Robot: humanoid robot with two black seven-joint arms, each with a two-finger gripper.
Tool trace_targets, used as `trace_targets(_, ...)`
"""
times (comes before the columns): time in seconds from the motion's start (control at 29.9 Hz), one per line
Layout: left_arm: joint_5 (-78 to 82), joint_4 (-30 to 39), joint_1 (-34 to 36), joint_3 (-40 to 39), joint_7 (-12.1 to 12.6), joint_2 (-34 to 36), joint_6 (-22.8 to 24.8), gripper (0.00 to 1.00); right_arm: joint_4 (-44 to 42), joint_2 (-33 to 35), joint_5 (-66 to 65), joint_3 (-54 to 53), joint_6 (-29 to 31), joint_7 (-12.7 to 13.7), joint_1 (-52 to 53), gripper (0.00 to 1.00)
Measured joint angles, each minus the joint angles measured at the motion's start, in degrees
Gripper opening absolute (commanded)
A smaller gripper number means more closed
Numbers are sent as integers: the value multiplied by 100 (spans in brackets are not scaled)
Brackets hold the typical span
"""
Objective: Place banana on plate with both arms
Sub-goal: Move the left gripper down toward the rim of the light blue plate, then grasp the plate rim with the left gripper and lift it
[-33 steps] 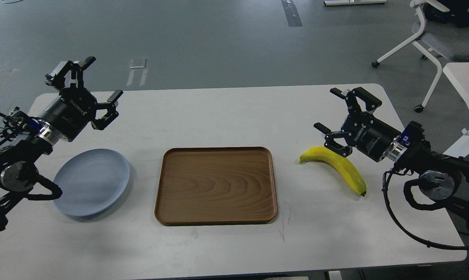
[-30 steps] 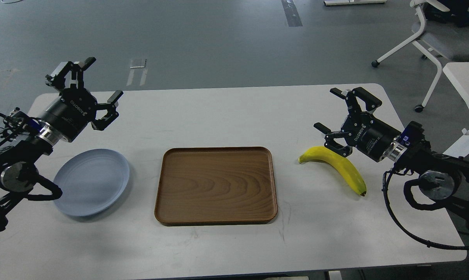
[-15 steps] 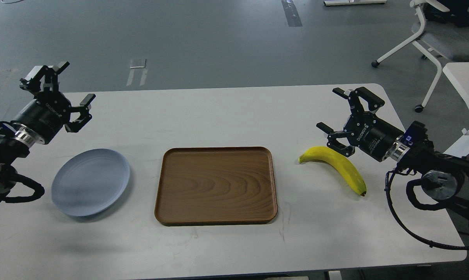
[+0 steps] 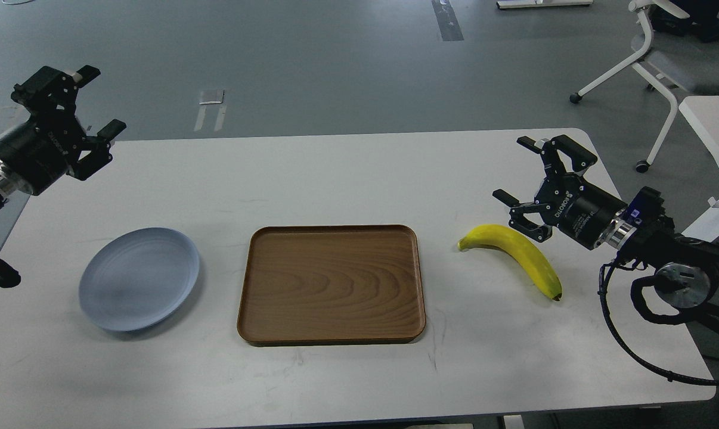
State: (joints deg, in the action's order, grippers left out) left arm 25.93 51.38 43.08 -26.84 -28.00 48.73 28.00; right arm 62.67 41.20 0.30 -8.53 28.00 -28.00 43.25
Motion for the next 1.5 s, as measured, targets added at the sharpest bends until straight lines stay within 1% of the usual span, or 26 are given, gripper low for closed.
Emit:
trace_targets(0.2, 1920, 1417, -48, 21, 0, 741, 1, 100, -8, 3, -3, 1, 0, 0, -1, 100)
trace_targets(0.33, 3425, 2138, -67, 33, 0, 971, 1, 100, 23, 30, -4, 1, 0, 0, 9, 100)
trace_targets(0.43, 4531, 2326, -77, 93, 0, 978, -140, 100, 48, 112, -4, 1, 0, 0, 14, 100)
trace_targets(0.5, 5392, 2313, -118, 170, -1, 946, -489, 100, 60, 150, -4, 1, 0, 0, 11, 100)
trace_targets(0.67, 6749, 2046, -301, 627, -2, 926, -1258, 100, 101, 267, -4, 1, 0, 0, -11, 100)
trace_targets(0.8, 7114, 1281, -465, 986, -3, 889, -1989, 100, 98, 313, -4, 1, 0, 0, -11, 100)
trace_targets(0.87, 7144, 924, -516, 1088, -3, 826, -2186, 100, 97, 314, -4, 1, 0, 0, -6, 100)
trace_targets(1.04, 7110, 194, -666, 1297, -3, 581, -2343, 100, 88, 297, -4, 1, 0, 0, 6, 100)
trace_targets(1.2, 6930, -140, -845, 1370, -3, 341, -2362, 100, 87, 287, -4, 0, 0, 0, 6, 100)
trace_targets(1.4, 6740, -708, -1007, 1375, 2, 54, -2457, 99, 96, 307, -4, 0, 0, 0, 1, 100)
trace_targets(1.5, 6714, -792, -1021, 1377, 1, 5, -2500, 95, 94, 316, -4, 0, 0, 0, -19, 100)
